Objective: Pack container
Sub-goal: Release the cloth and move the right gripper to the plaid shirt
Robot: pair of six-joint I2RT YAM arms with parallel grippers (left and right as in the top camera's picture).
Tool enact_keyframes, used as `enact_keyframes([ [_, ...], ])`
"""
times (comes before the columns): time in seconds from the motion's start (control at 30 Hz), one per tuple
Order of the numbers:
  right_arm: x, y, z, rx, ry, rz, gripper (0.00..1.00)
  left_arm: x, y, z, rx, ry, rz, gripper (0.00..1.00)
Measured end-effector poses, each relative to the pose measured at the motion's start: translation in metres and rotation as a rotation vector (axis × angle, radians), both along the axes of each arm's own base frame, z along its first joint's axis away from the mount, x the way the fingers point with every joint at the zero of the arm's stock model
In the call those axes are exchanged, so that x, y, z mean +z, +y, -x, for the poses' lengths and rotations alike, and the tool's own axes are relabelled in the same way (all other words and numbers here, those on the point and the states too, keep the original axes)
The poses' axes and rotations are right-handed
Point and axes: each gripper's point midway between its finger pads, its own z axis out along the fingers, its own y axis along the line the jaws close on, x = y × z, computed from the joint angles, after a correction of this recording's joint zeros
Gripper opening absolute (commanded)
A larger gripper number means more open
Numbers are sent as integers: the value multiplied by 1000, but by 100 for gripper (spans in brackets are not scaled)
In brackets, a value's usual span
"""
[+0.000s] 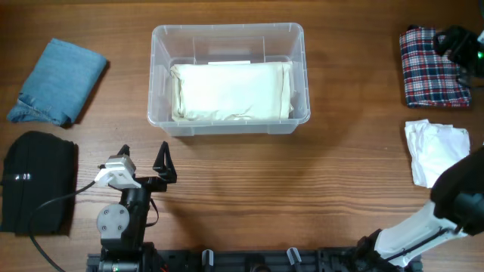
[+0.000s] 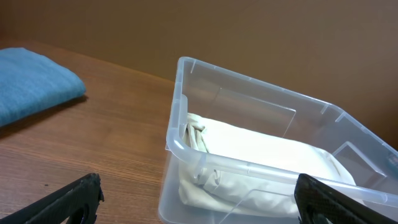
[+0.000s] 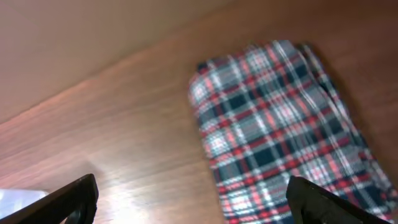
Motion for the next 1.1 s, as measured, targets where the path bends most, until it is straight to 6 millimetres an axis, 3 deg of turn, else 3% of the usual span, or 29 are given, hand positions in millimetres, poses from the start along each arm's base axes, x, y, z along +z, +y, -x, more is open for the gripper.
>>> enact_keyframes([
  [0.1,-35,-37,12,-90,41,-77,100,0,0,0,0,0,0,100],
  [0.2,-40,-65,20,-76,-3,-72,100,0,0,0,0,0,0,100],
  [0.37,-63,-86,32,-62,12,-76,100,0,0,0,0,0,0,100],
  [0.5,-99,-108,51,-125,65,-142,100,0,0,0,0,0,0,100],
  [0.67,-122,-119,62,-162,100,-167,100,0,0,0,0,0,0,100],
  [0.83,-165,-116,65,-161,159,-221,100,0,0,0,0,0,0,100],
  [1.1,-168,-124,57,-159,121,-195,99,0,0,0,0,0,0,100],
])
